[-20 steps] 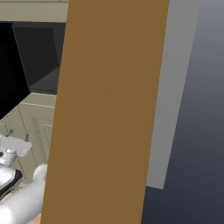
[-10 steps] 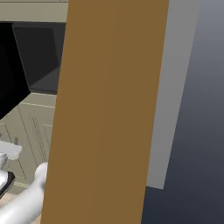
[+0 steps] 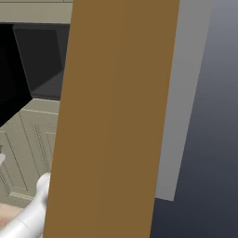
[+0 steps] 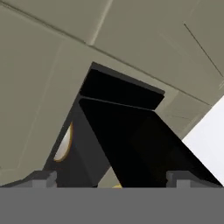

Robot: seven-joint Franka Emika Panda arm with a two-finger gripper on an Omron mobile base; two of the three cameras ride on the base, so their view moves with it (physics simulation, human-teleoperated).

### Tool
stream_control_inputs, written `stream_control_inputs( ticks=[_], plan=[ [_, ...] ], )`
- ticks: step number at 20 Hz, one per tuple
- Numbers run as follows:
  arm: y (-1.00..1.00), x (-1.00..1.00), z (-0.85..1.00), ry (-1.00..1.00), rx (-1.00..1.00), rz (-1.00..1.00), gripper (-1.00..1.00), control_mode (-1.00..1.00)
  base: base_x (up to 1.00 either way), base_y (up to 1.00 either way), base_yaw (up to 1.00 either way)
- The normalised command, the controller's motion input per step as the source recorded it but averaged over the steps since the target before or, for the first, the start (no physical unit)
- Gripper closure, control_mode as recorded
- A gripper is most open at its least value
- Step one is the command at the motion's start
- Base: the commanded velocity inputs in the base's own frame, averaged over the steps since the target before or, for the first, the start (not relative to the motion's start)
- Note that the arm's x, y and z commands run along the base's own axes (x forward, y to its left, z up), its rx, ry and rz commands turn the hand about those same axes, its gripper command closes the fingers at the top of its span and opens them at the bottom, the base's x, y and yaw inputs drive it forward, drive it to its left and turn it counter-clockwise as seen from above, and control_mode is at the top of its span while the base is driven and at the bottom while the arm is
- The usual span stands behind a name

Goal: Remove the apple from the bowl and place it on the small plate. Then place the bowl with only the shrimp in the microwave, close the door, and press the start button to microwave the shrimp.

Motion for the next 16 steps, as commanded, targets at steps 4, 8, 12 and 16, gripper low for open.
stream_control_inputs(
  ticks=[4, 8, 12, 16],
  plan=[
    [0.00, -0.48, 0.76, 0.00, 0.18, -0.09, -1.00, -1.00, 0.00, 0.00, 0.00],
    [-0.08, -0.43, 0.79, 0.00, 0.19, -0.08, -1.00, -1.00, 0.00, 0.00, 0.00],
    [-0.42, -0.35, 0.53, 0.00, 0.22, -0.05, -1.00, -1.00, 0.00, 0.00, 0.00],
    [-0.94, -0.17, 0.47, 0.00, 0.31, -0.01, -1.00, -1.00, 0.00, 0.00, 0.00]
  ],
)
